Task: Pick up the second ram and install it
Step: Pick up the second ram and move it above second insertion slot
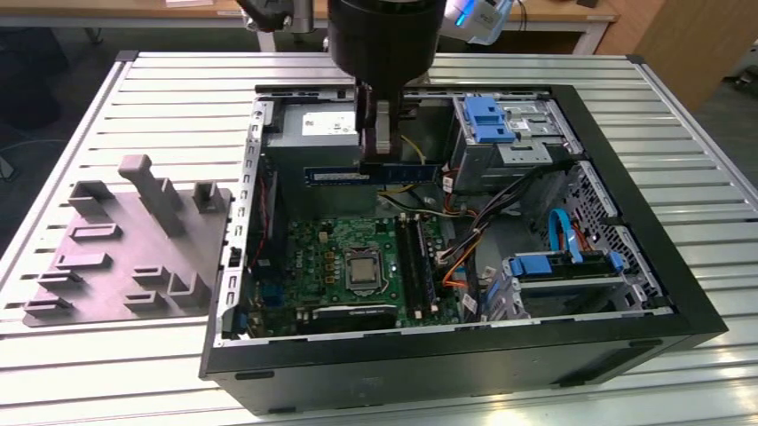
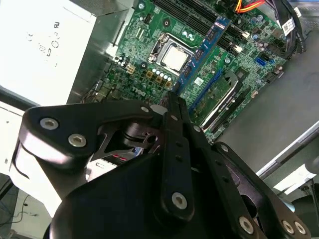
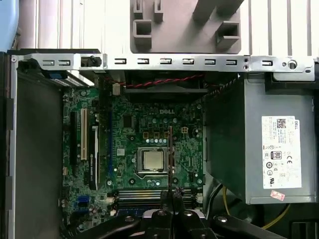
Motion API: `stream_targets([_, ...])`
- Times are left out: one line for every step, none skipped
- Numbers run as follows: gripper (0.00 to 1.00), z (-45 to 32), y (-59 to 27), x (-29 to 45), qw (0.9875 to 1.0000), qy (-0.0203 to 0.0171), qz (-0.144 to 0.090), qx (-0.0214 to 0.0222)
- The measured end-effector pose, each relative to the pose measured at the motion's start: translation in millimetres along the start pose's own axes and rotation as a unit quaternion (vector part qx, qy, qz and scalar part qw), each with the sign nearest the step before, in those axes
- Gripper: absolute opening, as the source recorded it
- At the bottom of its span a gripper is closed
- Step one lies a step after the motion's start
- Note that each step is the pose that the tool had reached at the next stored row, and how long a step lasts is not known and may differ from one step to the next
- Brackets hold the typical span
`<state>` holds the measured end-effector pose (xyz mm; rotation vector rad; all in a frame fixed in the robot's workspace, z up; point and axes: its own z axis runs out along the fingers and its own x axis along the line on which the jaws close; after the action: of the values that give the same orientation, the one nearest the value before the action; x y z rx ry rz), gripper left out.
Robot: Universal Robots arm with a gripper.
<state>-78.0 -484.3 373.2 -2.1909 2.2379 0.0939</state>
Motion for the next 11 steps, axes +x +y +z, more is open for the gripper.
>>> stream_targets([0.11,1.2,-0.1,0.1,1.0,0.0,0.0,0.0])
stream_targets([0.11,2.4,-0.1,0.1,1.0,0.0,0.0,0.0])
stream_targets([0.11,3.6,-0.2,0.2,1.0,0.0,0.0,0.0])
stream_targets([0.11,4.9,-0.3,0.2,1.0,0.0,0.0,0.0])
stream_targets([0.11,6.1,-0.4,0.3,1.0,0.0,0.0,0.0])
stream_targets([0.11,7.4,-0.4,0.3,1.0,0.0,0.0,0.0])
stream_targets([0.11,10.6,-0.6,0.5,1.0,0.0,0.0,0.0])
stream_targets([0.11,11.8,-0.7,0.5,1.0,0.0,0.0,0.0])
stream_targets([0.11,13.1,-0.8,0.6,1.0,0.0,0.0,0.0])
stream_targets([0.11,14.3,-0.8,0.7,1.0,0.0,0.0,0.0])
stream_targets([0.11,15.5,-0.9,0.7,1.0,0.0,0.0,0.0])
